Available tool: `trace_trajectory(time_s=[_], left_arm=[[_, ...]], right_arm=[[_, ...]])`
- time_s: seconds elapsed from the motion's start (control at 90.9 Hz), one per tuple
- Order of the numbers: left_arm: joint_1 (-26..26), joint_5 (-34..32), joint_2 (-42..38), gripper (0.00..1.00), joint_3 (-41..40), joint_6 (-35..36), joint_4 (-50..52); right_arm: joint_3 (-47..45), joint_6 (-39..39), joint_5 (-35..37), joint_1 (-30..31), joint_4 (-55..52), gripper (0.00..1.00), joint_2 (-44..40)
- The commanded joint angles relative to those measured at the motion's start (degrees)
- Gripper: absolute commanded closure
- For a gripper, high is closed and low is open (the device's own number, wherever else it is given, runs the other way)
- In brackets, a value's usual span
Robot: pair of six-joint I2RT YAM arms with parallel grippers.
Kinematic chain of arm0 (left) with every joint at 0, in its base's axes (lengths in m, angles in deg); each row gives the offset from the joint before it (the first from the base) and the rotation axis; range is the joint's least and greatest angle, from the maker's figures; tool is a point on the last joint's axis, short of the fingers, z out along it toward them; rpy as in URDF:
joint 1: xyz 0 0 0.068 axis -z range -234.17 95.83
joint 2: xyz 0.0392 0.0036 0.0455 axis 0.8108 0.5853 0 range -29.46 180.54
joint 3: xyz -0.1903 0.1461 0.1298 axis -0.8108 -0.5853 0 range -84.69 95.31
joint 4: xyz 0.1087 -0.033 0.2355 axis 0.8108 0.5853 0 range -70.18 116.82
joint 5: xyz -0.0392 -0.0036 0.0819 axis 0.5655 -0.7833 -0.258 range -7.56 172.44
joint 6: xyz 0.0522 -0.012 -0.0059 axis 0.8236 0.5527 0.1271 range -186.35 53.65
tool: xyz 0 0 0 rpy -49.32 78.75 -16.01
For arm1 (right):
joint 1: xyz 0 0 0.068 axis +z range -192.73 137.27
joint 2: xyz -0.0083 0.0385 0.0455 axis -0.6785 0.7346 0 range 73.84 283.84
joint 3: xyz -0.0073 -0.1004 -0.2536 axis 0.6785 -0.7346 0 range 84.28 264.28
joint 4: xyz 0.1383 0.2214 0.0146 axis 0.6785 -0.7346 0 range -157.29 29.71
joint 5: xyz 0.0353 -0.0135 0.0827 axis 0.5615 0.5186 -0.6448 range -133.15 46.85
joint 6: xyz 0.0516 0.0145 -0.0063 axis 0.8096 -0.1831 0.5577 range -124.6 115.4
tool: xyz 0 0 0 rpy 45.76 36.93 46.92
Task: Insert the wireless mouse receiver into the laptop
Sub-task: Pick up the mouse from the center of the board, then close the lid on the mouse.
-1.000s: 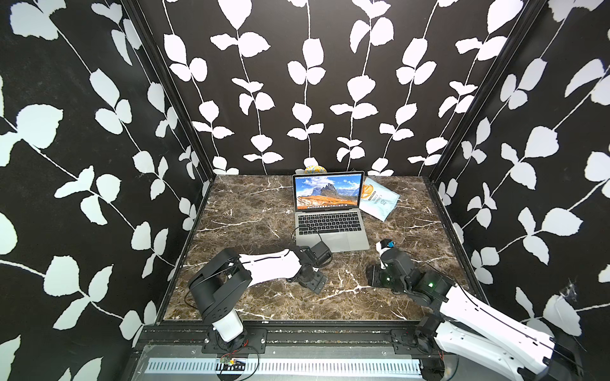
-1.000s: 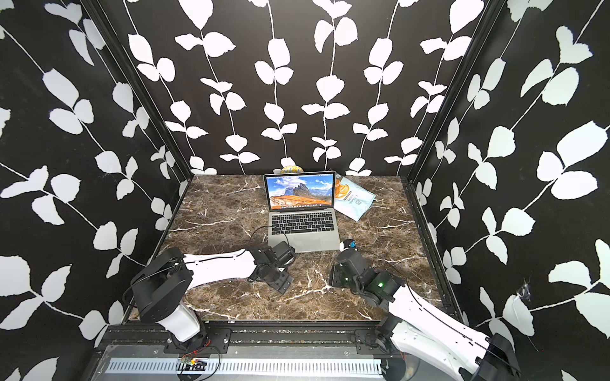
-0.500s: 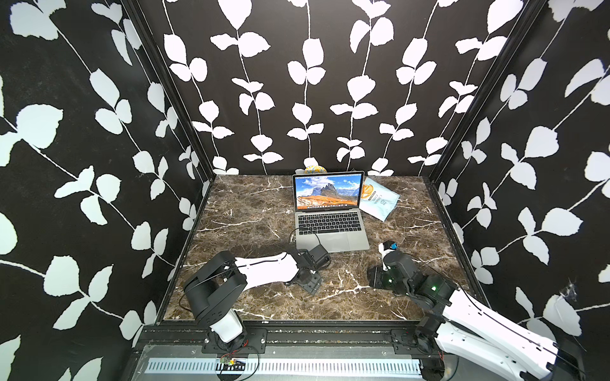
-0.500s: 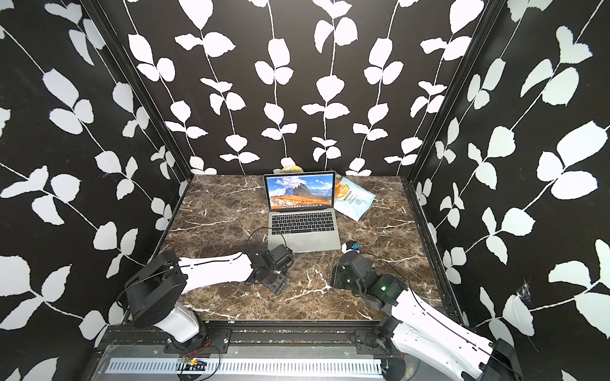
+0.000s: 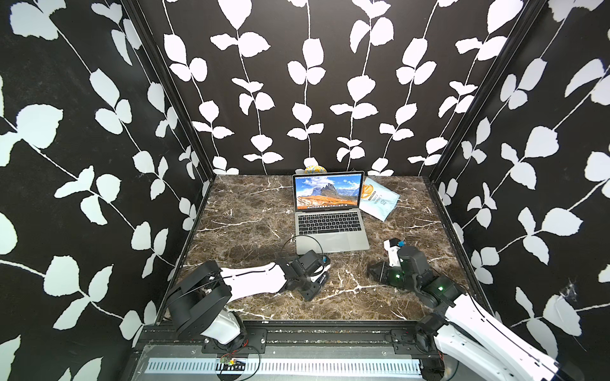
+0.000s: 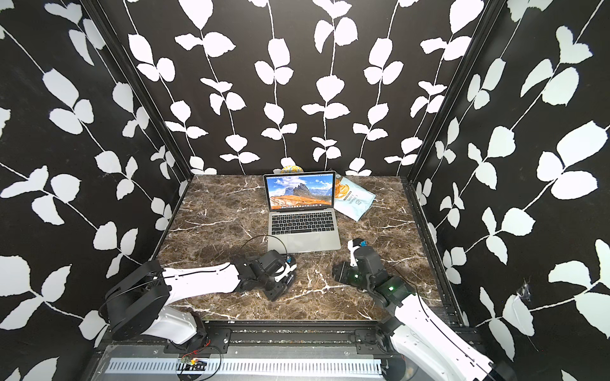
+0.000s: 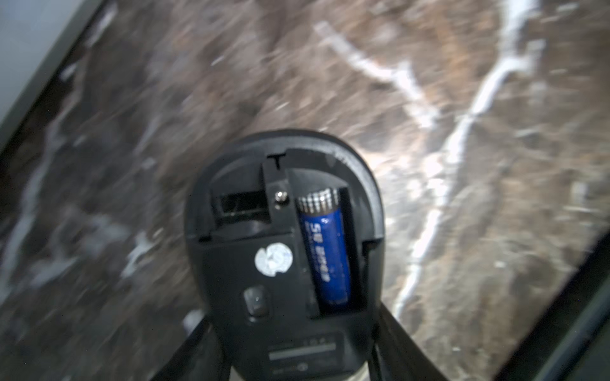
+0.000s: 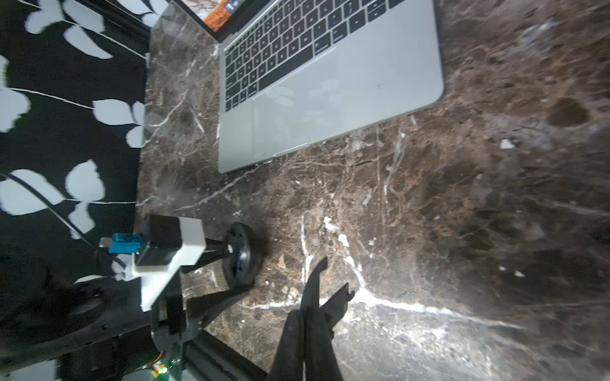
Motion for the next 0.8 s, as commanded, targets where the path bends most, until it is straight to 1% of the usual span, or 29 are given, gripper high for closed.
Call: trace_trajectory(time_s=[0.0, 0.11, 0.242, 0.352, 0.473, 0.594, 0.693, 0.792], left_arm=[[0.2, 8.4, 0.9, 0.53, 0.0, 8.1, -6.8], [0.2, 9.8, 3.5, 0.54, 0.5, 11.4, -7.8], [0.2, 11.5, 5.8, 0.54, 0.3, 13.9, -8.9], [0.2, 12.3, 7.1, 0.54, 0.1, 14.6, -9.8], [0.2, 12.3, 7.2, 0.54, -0.3, 15.1, -10.2], [0.2, 12.5, 7.3, 0.55, -0.8, 15.0, -10.9], [0.2, 12.6, 7.7, 0.55, -0.8, 15.1, -10.9], [0.2, 12.5, 7.8, 0.55, -0.8, 15.2, -11.0]], right_arm=[[-4.3, 1.7, -15.9, -2.3, 12.1, 1.00, -0.2], [-8.5, 7.8, -22.6, -2.4, 25.0, 1.00, 0.9], [-9.8, 8.5, -25.0, -2.2, 28.8, 1.00, 2.1], [-11.7, 11.1, -26.2, -1.9, 36.0, 1.00, 5.9], [-13.3, 13.6, -26.0, -1.1, 45.4, 1.00, 11.5], [-13.0, 13.6, -25.5, -0.6, 49.5, 1.00, 17.0], [-13.0, 14.6, -26.6, -0.3, 54.1, 1.00, 21.2], [-12.9, 14.6, -27.6, -0.1, 56.1, 1.00, 24.7]])
